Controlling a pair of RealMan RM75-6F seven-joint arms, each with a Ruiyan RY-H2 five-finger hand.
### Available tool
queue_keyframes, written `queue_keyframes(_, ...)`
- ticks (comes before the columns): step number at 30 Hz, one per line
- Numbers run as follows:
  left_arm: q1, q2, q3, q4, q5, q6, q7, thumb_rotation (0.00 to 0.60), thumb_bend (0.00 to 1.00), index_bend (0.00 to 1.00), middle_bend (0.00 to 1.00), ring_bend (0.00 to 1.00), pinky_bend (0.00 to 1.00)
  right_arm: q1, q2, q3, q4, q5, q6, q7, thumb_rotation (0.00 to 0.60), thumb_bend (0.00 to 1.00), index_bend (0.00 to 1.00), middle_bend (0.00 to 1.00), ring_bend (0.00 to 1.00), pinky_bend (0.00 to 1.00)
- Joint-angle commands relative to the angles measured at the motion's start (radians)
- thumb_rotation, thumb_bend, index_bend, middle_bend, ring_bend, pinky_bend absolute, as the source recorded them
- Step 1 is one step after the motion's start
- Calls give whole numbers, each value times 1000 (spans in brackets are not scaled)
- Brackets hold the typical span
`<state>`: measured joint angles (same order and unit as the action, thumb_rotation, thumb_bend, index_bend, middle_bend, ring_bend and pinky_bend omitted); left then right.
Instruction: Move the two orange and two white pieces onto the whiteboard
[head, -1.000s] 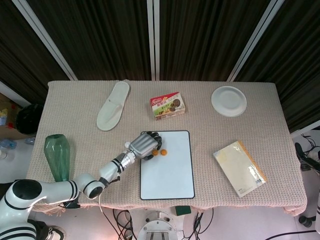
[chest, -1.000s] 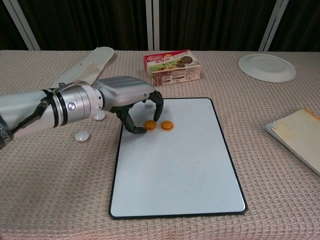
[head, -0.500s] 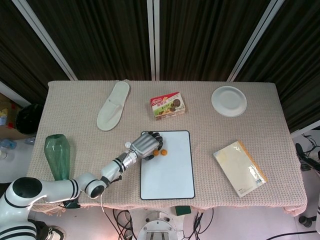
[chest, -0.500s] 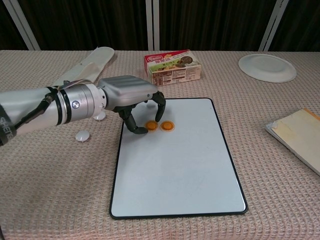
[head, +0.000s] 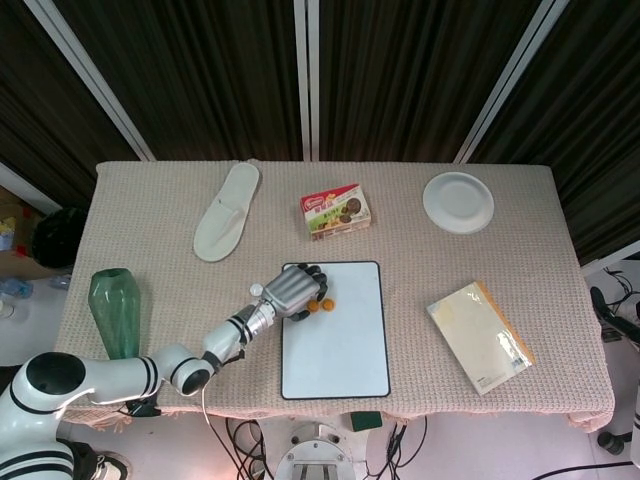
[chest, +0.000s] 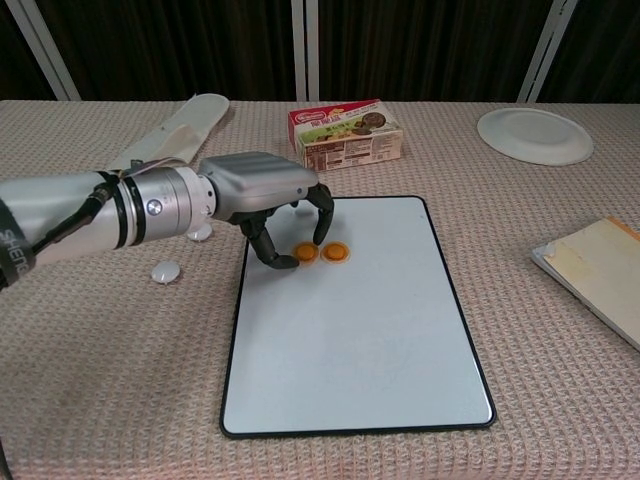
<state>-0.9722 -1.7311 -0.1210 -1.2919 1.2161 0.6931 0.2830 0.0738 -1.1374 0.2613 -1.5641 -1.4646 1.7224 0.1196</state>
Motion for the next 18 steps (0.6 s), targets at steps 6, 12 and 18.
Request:
queue_keyframes(6,-2,-5,8,9,6,0,-7,600,304,528,281,181,267,0,-1,0,2,0,-1,2,600,212,0,0,0,0)
queue_keyframes(12,-3,-6,10,10,6,5,-8,600,304,490,280,181,267,-1,-1,0,4,0,1,4,600,212,0,0,0,0)
queue_keyframes(18,-3,-6,13,8,8,5,-16,600,305,451,280,181,267,-3,-2,2,4,-2,7,13,600,205,0,0,0,0)
